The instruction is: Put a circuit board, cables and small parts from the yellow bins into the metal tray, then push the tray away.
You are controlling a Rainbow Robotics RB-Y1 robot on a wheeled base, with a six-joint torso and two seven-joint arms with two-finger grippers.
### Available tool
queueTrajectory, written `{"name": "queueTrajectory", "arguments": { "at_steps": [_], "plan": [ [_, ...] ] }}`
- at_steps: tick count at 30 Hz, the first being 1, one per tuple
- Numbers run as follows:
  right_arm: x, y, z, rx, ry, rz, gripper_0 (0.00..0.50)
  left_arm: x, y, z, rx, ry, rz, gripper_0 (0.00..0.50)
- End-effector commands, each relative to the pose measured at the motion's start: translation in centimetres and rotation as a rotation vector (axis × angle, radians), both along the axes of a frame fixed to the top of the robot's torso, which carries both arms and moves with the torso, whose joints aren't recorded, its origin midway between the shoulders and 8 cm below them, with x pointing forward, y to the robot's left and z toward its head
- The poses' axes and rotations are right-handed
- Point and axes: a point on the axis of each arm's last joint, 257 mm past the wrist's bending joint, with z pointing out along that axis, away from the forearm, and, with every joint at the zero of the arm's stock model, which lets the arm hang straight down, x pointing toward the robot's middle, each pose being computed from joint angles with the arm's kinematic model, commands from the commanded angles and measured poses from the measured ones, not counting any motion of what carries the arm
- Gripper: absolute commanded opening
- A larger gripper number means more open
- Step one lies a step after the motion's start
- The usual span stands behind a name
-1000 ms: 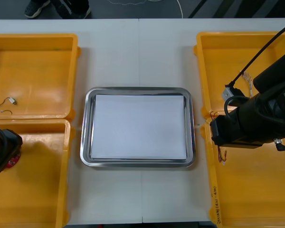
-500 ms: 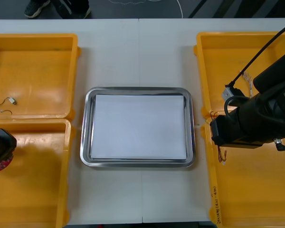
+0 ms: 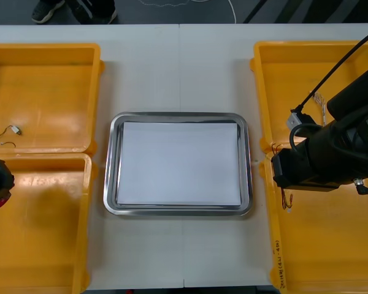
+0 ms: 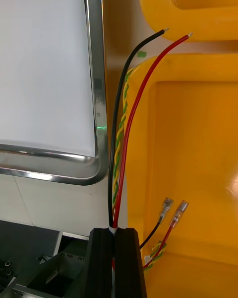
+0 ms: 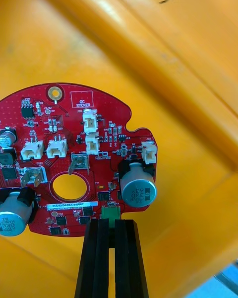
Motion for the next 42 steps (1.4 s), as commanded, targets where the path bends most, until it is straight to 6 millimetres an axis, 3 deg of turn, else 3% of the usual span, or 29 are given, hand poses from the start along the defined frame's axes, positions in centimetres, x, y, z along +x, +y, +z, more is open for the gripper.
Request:
{"name": "queueTrajectory", "arguments": {
  "at_steps": [1,9,28,36,42],
  "plan": [
    [0.6,-0.9,0.8,-0.034,-0.026,-0.012,0.0,-0.3,-0.2,3.2,0.129,-0.049,-0.18,0.0],
    [0.6,-1.0,0.8,-0.037,-0.025,-0.009,0.0,0.9,-3.2,4.8,0.193,-0.081,-0.331,0.0],
    [0.5,-1.5,0.8,-0.049,-0.021,-0.011,0.0,8.2,-15.2,6.5,0.202,-0.102,-0.603,0.0],
    [0.5,-1.6,0.8,-0.051,-0.022,-0.011,0.0,8.8,-18.9,6.5,0.19,-0.115,-0.657,0.0],
    [0.5,-1.7,0.8,-0.052,-0.021,-0.013,0.0,7.9,-22.0,5.2,0.161,-0.104,-0.704,0.0]
  ]
}}
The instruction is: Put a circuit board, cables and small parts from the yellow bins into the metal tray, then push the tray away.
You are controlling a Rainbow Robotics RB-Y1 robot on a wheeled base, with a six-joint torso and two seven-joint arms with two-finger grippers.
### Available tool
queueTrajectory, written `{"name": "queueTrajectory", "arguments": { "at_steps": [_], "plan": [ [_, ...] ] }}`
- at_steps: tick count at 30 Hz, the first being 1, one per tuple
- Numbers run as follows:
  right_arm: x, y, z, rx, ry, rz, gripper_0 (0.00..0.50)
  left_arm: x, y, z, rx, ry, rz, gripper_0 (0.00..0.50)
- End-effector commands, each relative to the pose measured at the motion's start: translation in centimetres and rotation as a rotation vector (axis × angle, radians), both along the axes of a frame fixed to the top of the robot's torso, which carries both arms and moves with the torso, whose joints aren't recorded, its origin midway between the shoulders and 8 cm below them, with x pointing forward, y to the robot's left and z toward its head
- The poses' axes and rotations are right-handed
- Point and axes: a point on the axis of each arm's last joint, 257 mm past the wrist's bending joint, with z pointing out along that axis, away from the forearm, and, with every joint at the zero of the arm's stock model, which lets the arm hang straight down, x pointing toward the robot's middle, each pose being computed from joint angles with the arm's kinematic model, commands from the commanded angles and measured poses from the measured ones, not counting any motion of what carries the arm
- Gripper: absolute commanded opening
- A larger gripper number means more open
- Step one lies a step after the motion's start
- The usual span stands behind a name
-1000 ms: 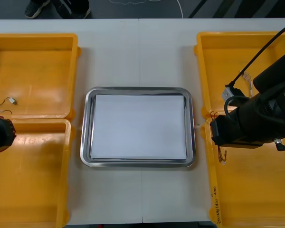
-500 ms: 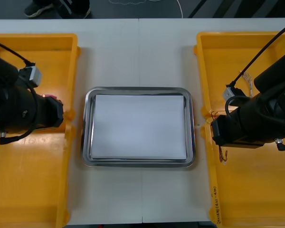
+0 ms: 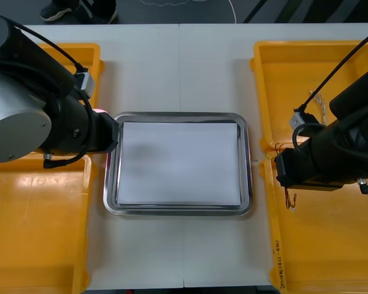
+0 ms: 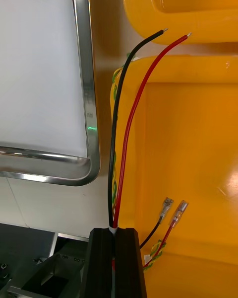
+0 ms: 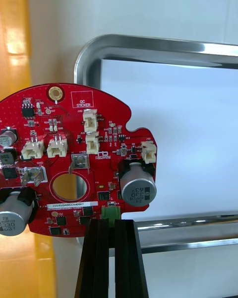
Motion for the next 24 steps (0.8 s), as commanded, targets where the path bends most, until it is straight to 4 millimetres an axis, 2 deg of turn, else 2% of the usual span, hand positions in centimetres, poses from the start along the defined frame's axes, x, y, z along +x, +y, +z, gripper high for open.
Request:
{"name": "queueTrajectory", "arguments": {
  "at_steps": [1,10,19,24],
  "plan": [
    [0.4,-0.9,0.8,-0.035,-0.018,-0.005,0.0,-0.5,-3.7,0.0,-0.015,-0.007,-0.064,0.0],
    [0.4,-1.1,0.7,-0.04,-0.017,-0.005,0.0,-2.1,-7.8,-2.9,0.006,0.036,-0.13,0.0],
    [0.3,-1.1,0.7,-0.038,-0.015,-0.001,0.0,-3.0,-9.8,-5.9,0.044,0.094,-0.145,0.0],
    [0.2,-1.1,0.7,-0.038,-0.013,0.001,0.0,-3.4,-10.1,-7.6,0.072,0.134,-0.139,0.0]
  ]
}}
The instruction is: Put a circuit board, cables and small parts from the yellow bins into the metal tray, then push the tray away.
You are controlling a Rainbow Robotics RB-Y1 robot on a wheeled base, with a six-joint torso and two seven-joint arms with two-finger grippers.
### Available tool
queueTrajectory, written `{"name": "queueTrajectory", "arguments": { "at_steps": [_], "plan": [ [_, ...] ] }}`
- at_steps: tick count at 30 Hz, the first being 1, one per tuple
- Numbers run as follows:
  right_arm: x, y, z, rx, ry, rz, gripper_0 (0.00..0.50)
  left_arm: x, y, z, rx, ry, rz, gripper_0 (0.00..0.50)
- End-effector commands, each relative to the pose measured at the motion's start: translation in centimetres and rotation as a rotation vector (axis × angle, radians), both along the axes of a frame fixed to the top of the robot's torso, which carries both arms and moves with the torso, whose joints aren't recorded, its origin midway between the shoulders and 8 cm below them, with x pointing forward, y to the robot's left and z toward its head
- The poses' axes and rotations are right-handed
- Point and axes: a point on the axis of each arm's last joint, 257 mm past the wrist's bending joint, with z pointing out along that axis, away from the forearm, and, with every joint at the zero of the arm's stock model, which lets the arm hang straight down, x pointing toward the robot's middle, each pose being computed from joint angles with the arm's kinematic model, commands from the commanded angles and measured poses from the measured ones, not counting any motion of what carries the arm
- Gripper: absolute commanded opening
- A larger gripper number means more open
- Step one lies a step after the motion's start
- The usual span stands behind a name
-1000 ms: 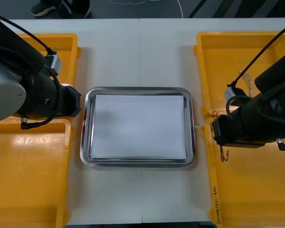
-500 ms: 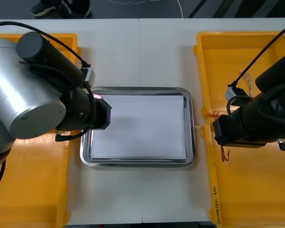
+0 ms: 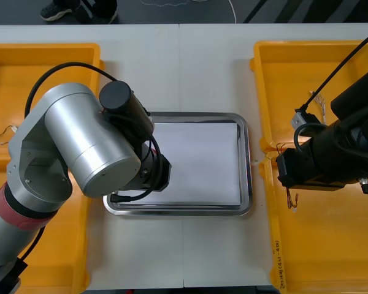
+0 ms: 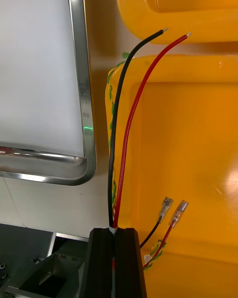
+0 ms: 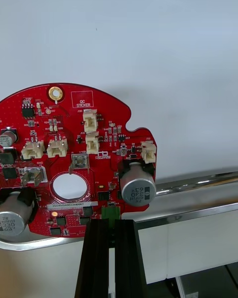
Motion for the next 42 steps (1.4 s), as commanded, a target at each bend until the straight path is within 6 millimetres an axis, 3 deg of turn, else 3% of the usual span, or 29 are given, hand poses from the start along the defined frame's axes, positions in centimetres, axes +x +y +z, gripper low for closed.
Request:
{"name": "queueTrajectory", "arguments": {
  "at_steps": [1,22,42],
  "plan": [
    [0.2,-0.7,0.7,-0.031,-0.014,0.002,0.0,0.1,-1.7,-0.4,0.024,-0.003,-0.012,0.0],
    [0.0,-0.6,0.6,-0.026,-0.008,0.012,0.0,-1.2,0.2,-4.5,0.085,0.069,0.025,0.0],
    [-0.2,-0.3,0.6,-0.017,0.003,0.016,0.0,-1.0,-0.6,-6.4,0.091,0.084,0.028,0.0]
  ]
}}
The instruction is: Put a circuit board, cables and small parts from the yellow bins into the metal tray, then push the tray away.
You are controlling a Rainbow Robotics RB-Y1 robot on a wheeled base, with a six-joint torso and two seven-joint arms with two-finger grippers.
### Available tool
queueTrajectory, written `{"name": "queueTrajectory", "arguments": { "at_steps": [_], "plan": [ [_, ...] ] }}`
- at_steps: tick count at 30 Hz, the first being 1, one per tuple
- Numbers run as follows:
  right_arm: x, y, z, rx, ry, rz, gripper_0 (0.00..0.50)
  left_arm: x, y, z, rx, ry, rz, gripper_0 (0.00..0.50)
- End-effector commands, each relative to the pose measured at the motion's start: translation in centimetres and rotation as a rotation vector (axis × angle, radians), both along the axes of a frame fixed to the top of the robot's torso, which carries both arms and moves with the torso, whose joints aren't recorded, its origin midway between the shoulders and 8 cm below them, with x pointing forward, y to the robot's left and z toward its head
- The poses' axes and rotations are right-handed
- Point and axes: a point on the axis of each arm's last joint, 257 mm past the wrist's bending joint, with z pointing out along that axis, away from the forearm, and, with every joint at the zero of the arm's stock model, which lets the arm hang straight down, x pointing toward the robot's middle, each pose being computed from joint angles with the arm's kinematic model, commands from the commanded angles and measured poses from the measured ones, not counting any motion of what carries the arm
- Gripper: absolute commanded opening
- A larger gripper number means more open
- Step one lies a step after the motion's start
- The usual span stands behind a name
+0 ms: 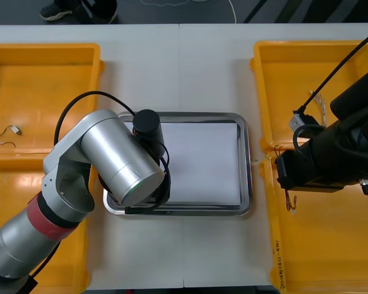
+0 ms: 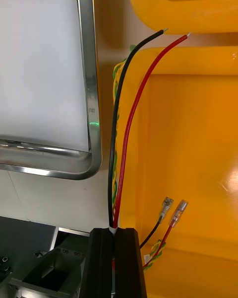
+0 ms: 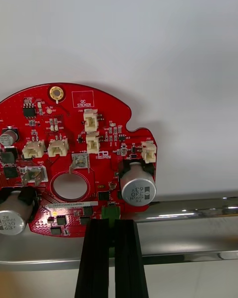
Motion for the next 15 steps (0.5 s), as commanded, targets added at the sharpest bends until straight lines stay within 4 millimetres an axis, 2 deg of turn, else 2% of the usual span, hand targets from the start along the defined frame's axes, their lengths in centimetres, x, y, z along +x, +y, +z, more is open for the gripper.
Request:
{"name": "queueTrajectory", "arguments": {
  "at_steps": [1,9,10,11,12,13,14,15],
  "plan": [
    [0.24,-0.71,0.67,-0.028,-0.013,-0.001,0.0,-0.57,-1.99,-0.77,-0.013,0.006,-0.057,0.0],
    [0.25,-0.83,0.68,-0.03,-0.013,-0.003,0.0,-0.32,-2.51,-1.33,-0.025,0.01,-0.051,0.0],
    [0.25,-0.83,0.68,-0.031,-0.013,-0.002,0.0,-0.28,-2.6,-1.27,-0.028,0.007,-0.053,0.015],
    [0.25,-0.83,0.65,-0.032,-0.013,-0.003,0.0,-0.2,-2.61,-1.27,-0.03,0.005,-0.051,0.112],
    [0.28,-0.85,0.68,-0.031,-0.014,-0.004,0.0,-0.08,-2.72,-1.19,-0.034,0.001,-0.051,0.252],
    [0.25,-0.83,0.65,-0.032,-0.013,-0.003,0.0,-0.03,-2.73,-1.17,-0.034,-0.001,-0.051,0.31],
    [0.26,-0.89,0.65,-0.033,-0.013,-0.004,0.0,0.1,-2.78,-1.13,-0.037,-0.006,-0.049,0.394],
    [0.26,-0.89,0.65,-0.033,-0.013,-0.004,0.0,0.13,-2.78,-1.06,-0.038,-0.008,-0.049,0.422]
  ]
}}
